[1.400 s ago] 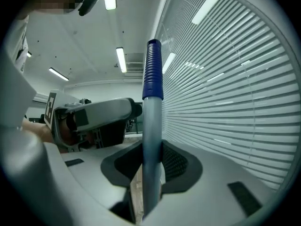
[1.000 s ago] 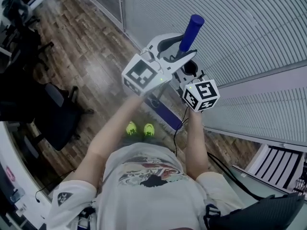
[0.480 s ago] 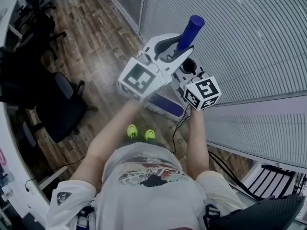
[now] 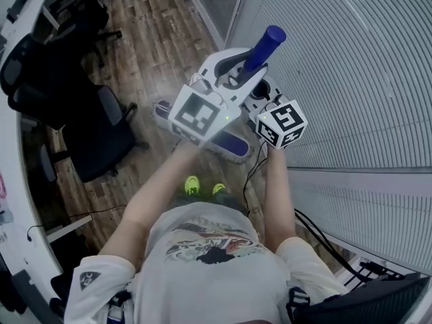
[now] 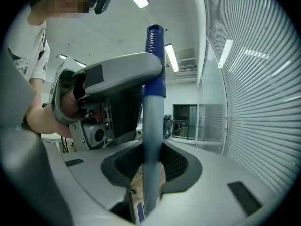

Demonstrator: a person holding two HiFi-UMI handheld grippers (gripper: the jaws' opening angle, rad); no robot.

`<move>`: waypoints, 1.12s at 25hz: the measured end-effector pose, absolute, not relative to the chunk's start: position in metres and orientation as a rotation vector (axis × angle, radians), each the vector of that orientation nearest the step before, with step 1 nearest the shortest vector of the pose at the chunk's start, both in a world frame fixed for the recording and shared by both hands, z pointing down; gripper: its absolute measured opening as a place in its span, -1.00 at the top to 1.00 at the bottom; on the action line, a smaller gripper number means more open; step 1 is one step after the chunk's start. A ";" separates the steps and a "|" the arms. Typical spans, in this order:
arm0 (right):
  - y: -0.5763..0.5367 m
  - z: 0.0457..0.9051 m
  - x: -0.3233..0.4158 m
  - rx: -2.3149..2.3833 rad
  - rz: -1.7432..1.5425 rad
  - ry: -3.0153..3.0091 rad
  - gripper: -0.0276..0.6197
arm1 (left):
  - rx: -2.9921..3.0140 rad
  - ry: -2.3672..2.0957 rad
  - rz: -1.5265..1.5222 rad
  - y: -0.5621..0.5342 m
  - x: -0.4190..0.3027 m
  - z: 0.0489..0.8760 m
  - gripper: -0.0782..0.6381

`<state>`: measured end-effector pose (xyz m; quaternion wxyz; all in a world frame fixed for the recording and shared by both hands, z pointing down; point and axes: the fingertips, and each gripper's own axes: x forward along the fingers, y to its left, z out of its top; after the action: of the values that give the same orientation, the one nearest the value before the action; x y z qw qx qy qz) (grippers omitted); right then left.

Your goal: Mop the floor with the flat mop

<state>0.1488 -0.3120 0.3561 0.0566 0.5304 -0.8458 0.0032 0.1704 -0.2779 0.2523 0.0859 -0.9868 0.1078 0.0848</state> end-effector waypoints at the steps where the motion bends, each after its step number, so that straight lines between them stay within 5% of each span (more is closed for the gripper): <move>1: -0.313 0.356 0.146 1.591 0.011 -2.585 0.55 | -2.935 0.344 0.246 -0.278 0.169 0.252 0.45; 28: -0.248 0.394 0.114 1.021 -0.072 -2.931 0.55 | -2.764 1.031 0.018 -0.219 0.149 0.294 0.47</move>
<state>0.1141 -0.2478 0.3937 0.0183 0.3289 -0.9439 -0.0231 0.1487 -0.2192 0.2944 0.0957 -0.9326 0.3479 0.0060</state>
